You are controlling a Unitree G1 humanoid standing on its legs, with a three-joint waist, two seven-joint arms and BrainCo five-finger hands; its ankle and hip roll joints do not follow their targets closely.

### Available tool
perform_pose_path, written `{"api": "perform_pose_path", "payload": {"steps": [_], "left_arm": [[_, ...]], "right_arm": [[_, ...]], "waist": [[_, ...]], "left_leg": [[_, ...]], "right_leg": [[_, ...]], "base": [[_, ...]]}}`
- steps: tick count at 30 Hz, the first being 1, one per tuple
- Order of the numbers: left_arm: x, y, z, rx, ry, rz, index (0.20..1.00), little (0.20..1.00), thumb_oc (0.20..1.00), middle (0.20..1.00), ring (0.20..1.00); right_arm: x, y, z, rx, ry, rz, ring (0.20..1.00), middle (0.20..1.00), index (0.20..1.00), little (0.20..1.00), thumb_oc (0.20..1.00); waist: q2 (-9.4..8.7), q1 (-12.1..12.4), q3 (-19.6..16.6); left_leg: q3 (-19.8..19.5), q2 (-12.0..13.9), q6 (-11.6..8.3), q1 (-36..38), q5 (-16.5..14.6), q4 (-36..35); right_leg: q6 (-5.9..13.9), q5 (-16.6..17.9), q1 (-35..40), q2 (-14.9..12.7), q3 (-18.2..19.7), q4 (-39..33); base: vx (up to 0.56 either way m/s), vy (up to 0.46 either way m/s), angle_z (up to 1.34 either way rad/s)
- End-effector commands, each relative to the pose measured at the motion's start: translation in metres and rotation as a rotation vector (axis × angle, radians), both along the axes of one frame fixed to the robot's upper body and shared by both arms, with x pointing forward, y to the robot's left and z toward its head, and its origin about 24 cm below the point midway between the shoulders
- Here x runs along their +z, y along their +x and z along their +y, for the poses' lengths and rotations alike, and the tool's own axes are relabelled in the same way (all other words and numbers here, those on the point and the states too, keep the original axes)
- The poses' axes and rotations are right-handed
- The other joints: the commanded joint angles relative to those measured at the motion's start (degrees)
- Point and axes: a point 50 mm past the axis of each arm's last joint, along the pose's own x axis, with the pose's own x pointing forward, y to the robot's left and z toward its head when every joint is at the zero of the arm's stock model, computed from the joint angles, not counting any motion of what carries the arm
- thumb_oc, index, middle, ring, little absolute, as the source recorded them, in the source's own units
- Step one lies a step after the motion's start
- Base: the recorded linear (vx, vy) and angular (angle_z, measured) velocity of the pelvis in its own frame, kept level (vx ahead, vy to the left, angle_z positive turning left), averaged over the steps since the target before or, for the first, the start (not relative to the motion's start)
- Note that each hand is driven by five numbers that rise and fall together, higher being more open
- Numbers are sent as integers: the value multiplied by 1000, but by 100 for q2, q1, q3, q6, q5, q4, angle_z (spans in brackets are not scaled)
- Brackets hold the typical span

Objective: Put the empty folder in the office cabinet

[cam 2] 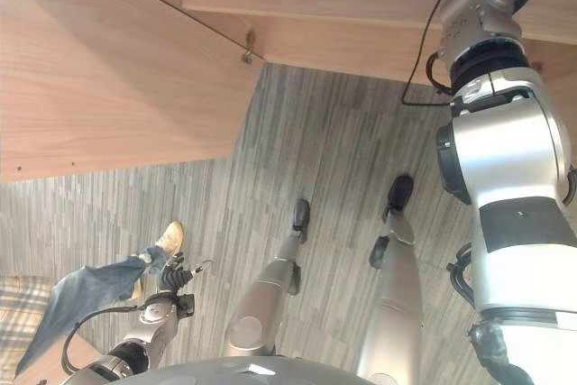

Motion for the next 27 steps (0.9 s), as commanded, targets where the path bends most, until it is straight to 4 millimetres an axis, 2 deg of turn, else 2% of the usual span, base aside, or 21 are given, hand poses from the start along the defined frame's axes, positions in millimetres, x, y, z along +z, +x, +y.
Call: {"api": "perform_pose_path", "payload": {"steps": [1,6,8,12,14,15,16,19,24,25,27], "left_arm": [[5,6,30,8,98,23,1000,1000,1000,1000,1000],[3,1,36,3,109,49,1000,1000,1000,1000,1000],[3,-1,40,-1,115,54,1000,1000,1000,1000,1000],[3,-3,43,-1,111,57,1000,1000,1000,1000,1000],[1,-11,44,1,99,60,1000,1000,1000,1000,1000],[1,-11,44,1,99,60,1000,1000,1000,1000,1000],[1,-13,45,-5,93,52,1000,1000,1000,1000,1000],[4,-14,49,-4,90,25,1000,1000,1000,1000,1000],[8,-14,53,16,98,-1,1000,1000,1000,1000,1000],[9,-11,52,21,99,-18,1000,1000,1000,1000,1000],[9,-11,53,21,100,-18,1000,1000,1000,1000,1000]], "right_arm": [[2,4,12,87,-349,46,1000,1000,1000,1000,1000],[-2,5,4,108,-422,94,1000,1000,1000,1000,1000],[0,5,4,109,-539,136,1000,1000,1000,1000,1000],[5,2,-1,95,-650,152,1000,1000,1000,1000,1000],[11,-1,-2,10,-919,170,1000,1000,1000,1000,1000],[11,-1,-2,10,-919,170,1000,1000,1000,1000,1000],[-1,1,-2,-3,-1070,211,1000,1000,1000,1000,1000],[-14,0,-5,-13,-1217,236,1000,1000,1000,1000,1000],[-21,-2,-4,-36,-1343,233,1000,1000,1000,1000,1000],[-25,-3,-1,-23,-1343,203,1000,1000,1000,1000,1000],[-26,-3,-1,-23,-1342,203,1000,1000,1000,1000,1000]], "waist": [[60,213,-32],[16,163,-18],[4,149,-13],[5,127,-11],[1,107,6],[1,107,6],[-12,65,11],[-102,1,36],[-210,-117,98],[-275,-180,137],[-277,-179,138]], "left_leg": [[-287,251,-122,931,568,-61],[-279,215,-117,949,503,-61],[-266,187,-117,966,468,-61],[-252,155,-116,981,434,-61],[-234,118,-128,990,447,-61],[-234,118,-128,990,447,-61],[-215,103,-130,1000,438,-61],[-198,87,-108,1019,346,-61],[-171,84,-94,1009,268,-61],[-151,91,-87,1021,227,-61],[-151,90,-87,1023,228,-61]], "right_leg": [[765,-292,-40,51,420,76],[791,-199,21,44,468,-53],[803,-148,52,29,484,-120],[829,-89,100,25,530,-220],[844,-27,157,14,537,-301],[844,-27,157,14,537,-301],[844,-10,188,23,541,-350],[874,51,292,33,542,-495],[918,163,374,-10,526,-647],[934,195,388,-22,533,-680],[934,196,391,-23,534,-682]], "base": [[-60,15,-9],[-40,14,-7],[-31,6,-2],[-9,10,0],[-41,38,-1],[-37,31,-1],[0,0,0],[-27,-1,-9],[-5,-1,-3],[-5,10,-5],[-1,0,-2]]}}
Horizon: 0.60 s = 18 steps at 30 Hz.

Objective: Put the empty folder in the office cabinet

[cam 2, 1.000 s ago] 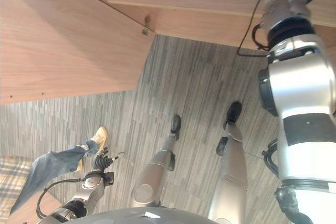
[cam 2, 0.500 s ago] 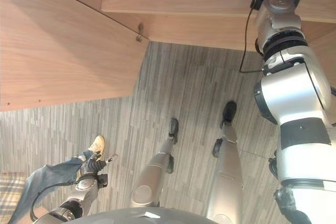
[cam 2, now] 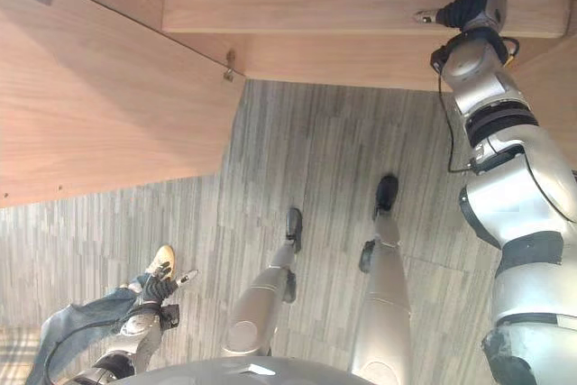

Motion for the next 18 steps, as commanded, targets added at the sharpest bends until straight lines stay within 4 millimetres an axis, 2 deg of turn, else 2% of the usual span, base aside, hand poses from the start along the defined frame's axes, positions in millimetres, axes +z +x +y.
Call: {"api": "perform_pose_path", "payload": {"steps": [1,6,7,8,9,12,14,15,17,18], "left_arm": [[12,7,31,10,116,-32,1000,1000,1000,1000,1000],[13,7,32,11,117,-32,1000,1000,1000,1000,1000],[27,23,42,18,157,-102,1000,1000,1000,1000,1000],[27,23,42,19,157,-102,1000,1000,1000,1000,1000],[34,33,43,6,161,-139,1000,1000,1000,1000,1000],[37,34,45,-4,167,-147,1000,1000,1000,1000,1000],[39,33,50,-6,188,-150,1000,1000,1000,1000,1000],[41,35,50,-17,194,-158,1000,1000,1000,1000,1000],[41,35,50,-17,194,-158,1000,1000,1000,1000,1000],[44,39,49,-32,194,-175,1000,1000,1000,1000,1000]], "right_arm": [[27,-5,16,73,-100,-139,1000,1000,1000,1000,1000],[27,-5,16,74,-100,-140,1000,1000,1000,1000,1000],[23,1,26,66,-139,-108,1000,1000,1000,1000,1000],[23,1,27,66,-139,-109,1000,1000,1000,1000,1000],[25,0,22,33,-197,-107,1000,1000,1000,1000,1000],[26,0,22,24,-233,-109,1000,1000,1000,1000,1000],[20,1,20,4,-299,-73,1000,1000,1000,1000,1000],[17,3,23,-2,-321,-59,1000,1000,1000,1000,1000],[17,3,23,-2,-321,-59,1000,1000,1000,1000,1000],[16,3,20,-19,-328,-45,1000,1000,1000,1000,1000]], "waist": [[-183,210,188],[-192,195,188],[-511,458,476],[-505,451,473],[-515,456,585],[-510,445,641],[-551,463,717],[-549,481,711],[-549,481,711],[-535,498,697]], "left_leg": [[-250,233,-116,923,223,-13],[-261,218,-113,905,238,-10],[-804,4,-3,-172,250,1538],[-817,5,-3,-192,236,1565],[-703,22,49,-554,208,1416],[-590,47,57,-621,194,1280],[-487,75,49,-612,77,1009],[-525,-35,72,-666,35,930],[-525,-35,72,-667,35,929],[-504,-95,78,-688,41,852]], "right_leg": [[562,-196,88,-70,359,25],[565,-170,89,-86,358,-2],[450,-318,480,-56,497,-193],[449,-323,477,-57,486,-187],[455,-399,614,-177,457,-182],[461,-440,678,-209,446,-160],[516,-473,624,-201,492,37],[575,-389,593,-248,488,11],[575,-388,593,-248,488,10],[617,-311,593,-341,479,-44]], "base": [[0,0,0],[-12,-52,-4],[-51,-261,2],[4,-273,10],[55,-11,31],[49,38,35],[33,134,-19],[4,83,-24],[5,62,-30],[-4,86,-31]]}}
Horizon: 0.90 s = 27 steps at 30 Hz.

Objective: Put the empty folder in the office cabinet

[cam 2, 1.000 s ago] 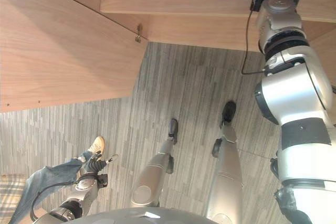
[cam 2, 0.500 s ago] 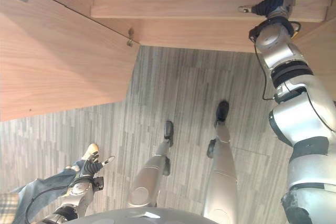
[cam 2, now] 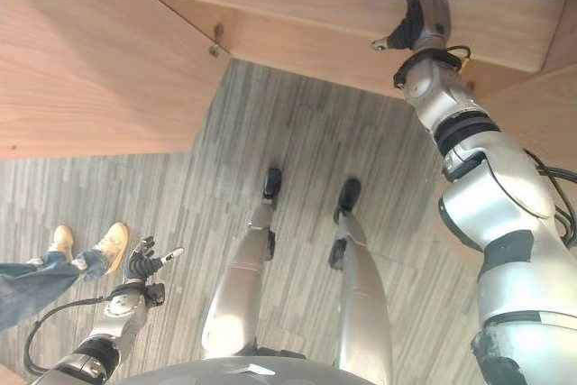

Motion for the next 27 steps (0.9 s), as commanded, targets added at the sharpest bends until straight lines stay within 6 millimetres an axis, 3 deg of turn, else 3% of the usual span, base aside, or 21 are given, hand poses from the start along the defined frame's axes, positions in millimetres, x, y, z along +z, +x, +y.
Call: {"api": "perform_pose_path", "payload": {"steps": [1,14,15,16,17,18,19,20,27], "left_arm": [[18,10,25,-10,101,-55,1000,1000,1000,1000,1000],[29,14,31,-25,99,-97,1000,1000,1000,1000,1000],[30,15,31,-24,97,-103,1000,1000,1000,1000,1000],[32,15,31,-31,96,-109,1000,1000,1000,1000,1000],[32,14,32,-27,92,-111,1000,1000,1000,1000,1000],[32,14,32,-27,92,-111,1000,1000,1000,1000,1000],[32,13,31,-27,88,-110,1000,1000,1000,1000,1000],[32,13,32,-26,87,-110,1000,1000,1000,1000,1000],[32,8,32,-32,84,-108,1000,1000,1000,1000,1000]], "right_arm": [[38,-5,-25,-95,-27,-95,1000,1000,1000,1000,1000],[36,-5,-41,-177,-52,-65,1000,1000,1000,1000,1000],[37,-6,-44,-189,-51,-65,912,912,912,912,912],[38,-7,-48,-202,-56,-64,507,507,507,507,507],[41,-8,-50,-212,-63,-68,391,391,391,391,391],[41,-8,-50,-212,-63,-68,391,391,391,391,391],[42,-8,-52,-222,-67,-71,235,235,235,235,235],[42,-8,-54,-230,-67,-68,200,200,200,200,200],[41,-12,-68,-278,-32,-69,200,200,200,200,200]], "waist": [[198,146,180],[246,308,214],[262,320,225],[277,337,229],[285,348,228],[285,348,228],[293,358,227],[298,358,231],[319,386,209]], "left_leg": [[17,-52,135,563,41,-256],[-50,-184,158,436,-27,-160],[-48,-185,150,432,-13,-173],[-50,-179,145,440,2,-210],[-54,-173,140,440,10,-223],[-54,-173,140,440,10,-223],[-50,-171,135,435,18,-230],[-53,-166,133,437,25,-235],[-35,-109,105,518,59,-327]], "right_leg": [[1043,58,75,-867,792,-63],[1111,186,253,-1013,730,-300],[1115,197,263,-1022,702,-317],[1121,193,274,-1018,684,-324],[1121,200,271,-1021,669,-335],[1121,200,271,-1021,669,-335],[1123,196,279,-1024,658,-339],[1122,194,278,-1020,654,-335],[1107,151,311,-960,613,-325]], "base": [[-4,86,-10],[-12,16,13],[-23,-38,7],[-14,-34,0],[0,0,0],[0,0,0],[2,-18,4],[5,-22,5],[4,-17,0]]}}
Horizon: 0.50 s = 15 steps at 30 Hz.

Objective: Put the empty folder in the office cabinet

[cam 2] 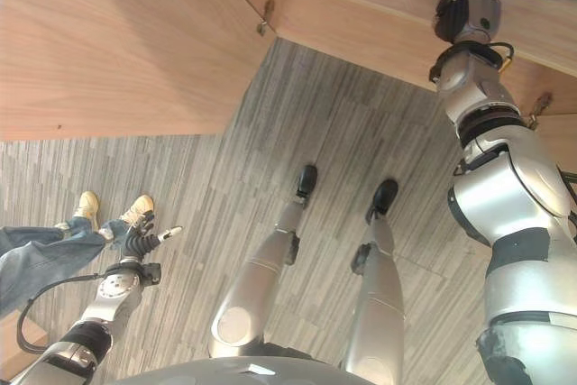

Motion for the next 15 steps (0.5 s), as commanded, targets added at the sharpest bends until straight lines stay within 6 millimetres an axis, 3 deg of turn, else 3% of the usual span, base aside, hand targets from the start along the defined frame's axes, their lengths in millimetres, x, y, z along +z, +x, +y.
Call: {"api": "perform_pose_path", "payload": {"steps": [1,10,15], "left_arm": [[2,-19,22,26,54,20,1000,1000,1000,1000,1000],[7,-19,23,5,55,1,1000,1000,1000,1000,1000],[8,-22,23,0,47,-5,1000,1000,1000,1000,1000]], "right_arm": [[36,-8,-19,-56,-71,-84,200,200,200,200,200],[44,-14,-35,-112,-91,-79,200,200,200,200,200],[65,-23,-48,-168,-110,-133,200,200,200,200,200]], "waist": [[152,26,80],[250,35,105],[373,118,107]], "left_leg": [[-5,542,-494,366,-720,382],[-7,596,-560,451,-632,216],[-32,696,-623,484,-465,-13]], "right_leg": [[613,-166,125,-392,321,99],[631,-177,126,-368,285,83],[628,-256,32,-336,198,161]], "base": [[7,-38,0],[8,-20,0],[35,-52,2]]}}
